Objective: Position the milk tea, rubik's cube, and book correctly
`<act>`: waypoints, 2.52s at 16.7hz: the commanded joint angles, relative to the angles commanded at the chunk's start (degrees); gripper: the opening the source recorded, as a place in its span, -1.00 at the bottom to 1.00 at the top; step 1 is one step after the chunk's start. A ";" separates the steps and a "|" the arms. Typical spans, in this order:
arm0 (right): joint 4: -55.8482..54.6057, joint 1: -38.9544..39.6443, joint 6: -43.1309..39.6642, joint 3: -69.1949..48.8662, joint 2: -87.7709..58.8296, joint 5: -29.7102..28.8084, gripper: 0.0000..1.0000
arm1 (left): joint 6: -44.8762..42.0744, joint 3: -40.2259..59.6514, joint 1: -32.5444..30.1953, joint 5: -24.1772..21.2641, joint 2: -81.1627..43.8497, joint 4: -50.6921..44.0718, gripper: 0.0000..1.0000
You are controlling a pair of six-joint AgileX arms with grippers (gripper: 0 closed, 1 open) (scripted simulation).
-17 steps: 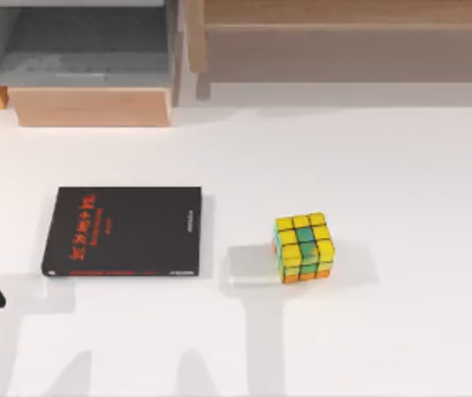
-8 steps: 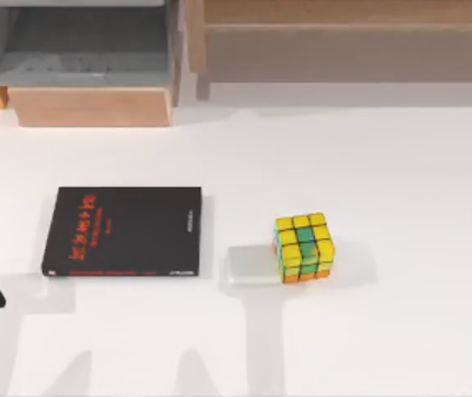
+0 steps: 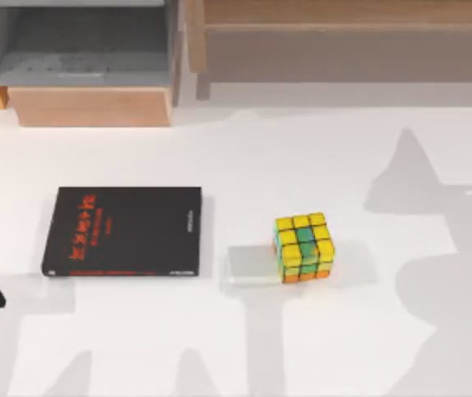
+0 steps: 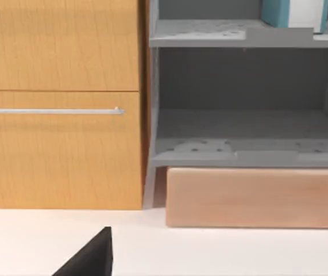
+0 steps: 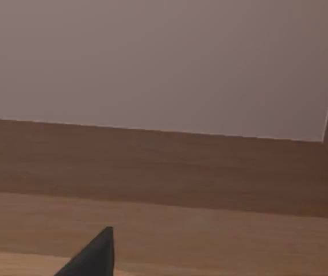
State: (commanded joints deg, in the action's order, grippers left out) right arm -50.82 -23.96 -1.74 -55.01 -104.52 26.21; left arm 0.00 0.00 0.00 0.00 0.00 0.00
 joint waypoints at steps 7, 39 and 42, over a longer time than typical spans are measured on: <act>41.45 30.49 2.88 -16.87 -0.61 -10.44 1.00 | 0.00 0.00 0.00 0.00 0.00 0.00 1.00; 111.01 60.90 30.14 -41.02 -21.32 -26.39 1.00 | 0.00 0.00 0.00 0.00 0.00 0.00 1.00; 111.01 60.90 30.14 -41.02 -21.32 -26.39 1.00 | 0.00 0.00 0.00 0.00 0.00 0.00 1.00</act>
State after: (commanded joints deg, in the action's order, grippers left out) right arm 60.19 36.94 28.39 -96.03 -125.83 -0.18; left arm 0.00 0.00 0.00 0.00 0.00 0.00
